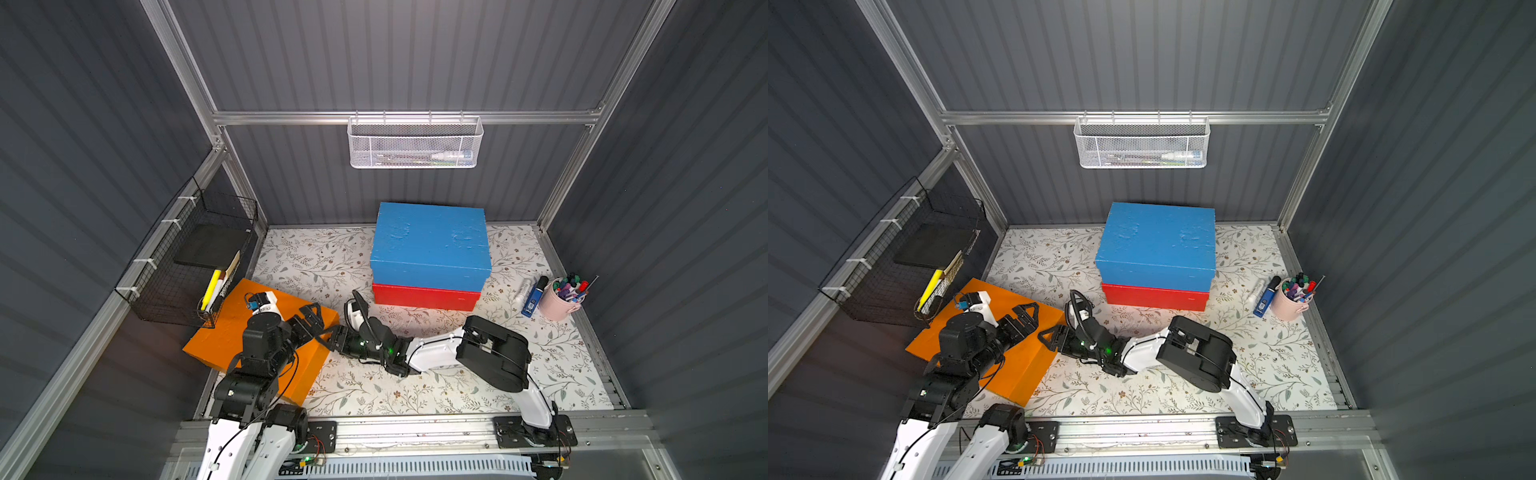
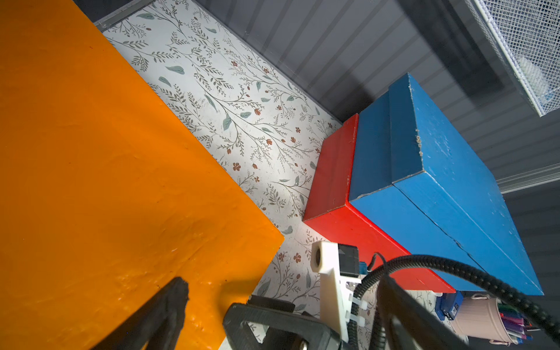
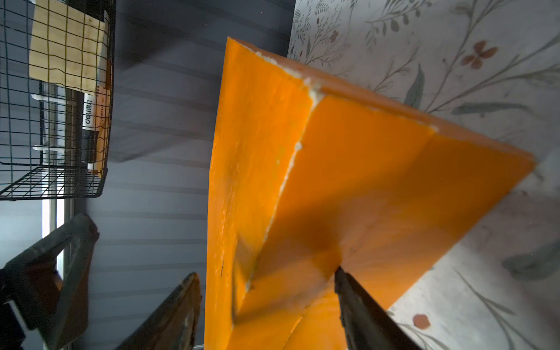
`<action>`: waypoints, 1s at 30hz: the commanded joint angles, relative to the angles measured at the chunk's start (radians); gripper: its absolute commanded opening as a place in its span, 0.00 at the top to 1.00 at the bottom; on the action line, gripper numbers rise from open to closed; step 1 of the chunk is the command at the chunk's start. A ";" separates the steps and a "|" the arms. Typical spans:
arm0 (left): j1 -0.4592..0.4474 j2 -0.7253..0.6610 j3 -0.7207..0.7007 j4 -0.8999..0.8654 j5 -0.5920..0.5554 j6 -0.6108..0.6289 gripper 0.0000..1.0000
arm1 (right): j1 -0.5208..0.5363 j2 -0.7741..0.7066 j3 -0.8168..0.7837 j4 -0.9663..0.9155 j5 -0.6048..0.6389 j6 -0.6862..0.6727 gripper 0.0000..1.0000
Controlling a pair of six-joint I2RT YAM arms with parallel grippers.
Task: Stack the shoeboxes
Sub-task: Move the shoebox to the center of the board.
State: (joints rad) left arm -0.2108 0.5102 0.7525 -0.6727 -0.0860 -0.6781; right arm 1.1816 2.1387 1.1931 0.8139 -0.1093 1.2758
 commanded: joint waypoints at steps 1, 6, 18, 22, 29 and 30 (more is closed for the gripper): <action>-0.002 0.001 0.001 0.009 0.013 -0.005 0.01 | 0.004 0.030 0.035 -0.007 -0.012 0.014 0.29; -0.003 0.002 -0.001 0.010 0.013 -0.004 0.01 | 0.007 0.040 0.058 -0.010 -0.021 0.013 0.43; -0.002 0.002 -0.001 0.009 0.019 0.001 0.01 | 0.002 0.004 0.008 -0.009 -0.006 -0.007 0.58; -0.003 0.004 0.001 0.006 0.020 0.001 0.01 | -0.035 -0.085 -0.120 -0.008 -0.023 -0.003 0.59; -0.003 0.034 0.005 0.012 0.026 0.001 0.01 | -0.092 -0.329 -0.381 -0.112 -0.069 -0.023 0.60; -0.002 0.042 0.008 0.016 0.020 0.002 0.01 | -0.098 -0.363 -0.415 -0.122 -0.086 -0.024 0.61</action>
State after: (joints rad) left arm -0.2108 0.5339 0.7525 -0.6693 -0.0753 -0.6777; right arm 1.0927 1.8427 0.8356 0.7738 -0.1673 1.2953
